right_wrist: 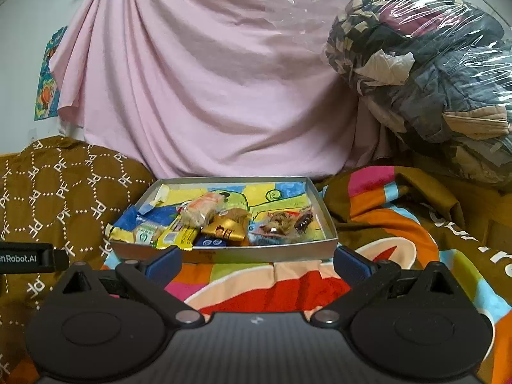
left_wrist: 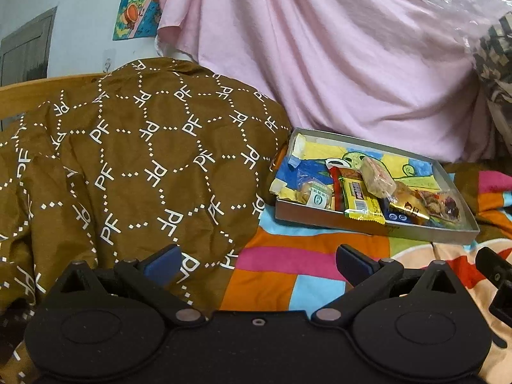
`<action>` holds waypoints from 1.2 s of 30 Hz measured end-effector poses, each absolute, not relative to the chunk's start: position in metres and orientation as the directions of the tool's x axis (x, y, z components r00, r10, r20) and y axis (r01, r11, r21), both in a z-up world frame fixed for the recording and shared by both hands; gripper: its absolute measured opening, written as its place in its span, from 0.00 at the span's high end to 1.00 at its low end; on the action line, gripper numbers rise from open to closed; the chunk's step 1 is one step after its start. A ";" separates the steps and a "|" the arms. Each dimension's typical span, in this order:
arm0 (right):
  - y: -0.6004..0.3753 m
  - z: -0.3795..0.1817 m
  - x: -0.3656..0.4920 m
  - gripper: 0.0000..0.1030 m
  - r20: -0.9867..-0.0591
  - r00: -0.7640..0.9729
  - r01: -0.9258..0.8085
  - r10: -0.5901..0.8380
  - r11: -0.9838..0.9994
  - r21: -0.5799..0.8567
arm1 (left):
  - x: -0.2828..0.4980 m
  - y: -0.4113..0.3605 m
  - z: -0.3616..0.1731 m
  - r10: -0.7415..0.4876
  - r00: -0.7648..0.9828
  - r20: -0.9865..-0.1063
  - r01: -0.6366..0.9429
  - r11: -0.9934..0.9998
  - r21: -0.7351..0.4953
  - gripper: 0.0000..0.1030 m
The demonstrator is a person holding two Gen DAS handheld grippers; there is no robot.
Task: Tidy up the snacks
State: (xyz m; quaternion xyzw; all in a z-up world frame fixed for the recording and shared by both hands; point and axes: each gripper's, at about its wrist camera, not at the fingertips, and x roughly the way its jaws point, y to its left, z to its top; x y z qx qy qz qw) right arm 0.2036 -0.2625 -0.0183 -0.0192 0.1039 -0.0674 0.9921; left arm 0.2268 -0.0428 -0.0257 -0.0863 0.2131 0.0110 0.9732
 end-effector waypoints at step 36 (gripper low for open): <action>-0.245 -0.040 0.198 0.00 -0.277 0.952 0.114 -0.127 0.992 -0.061 | 0.209 -0.030 -0.039 -0.023 0.920 -0.392 -0.014 0.996 -0.093 0.01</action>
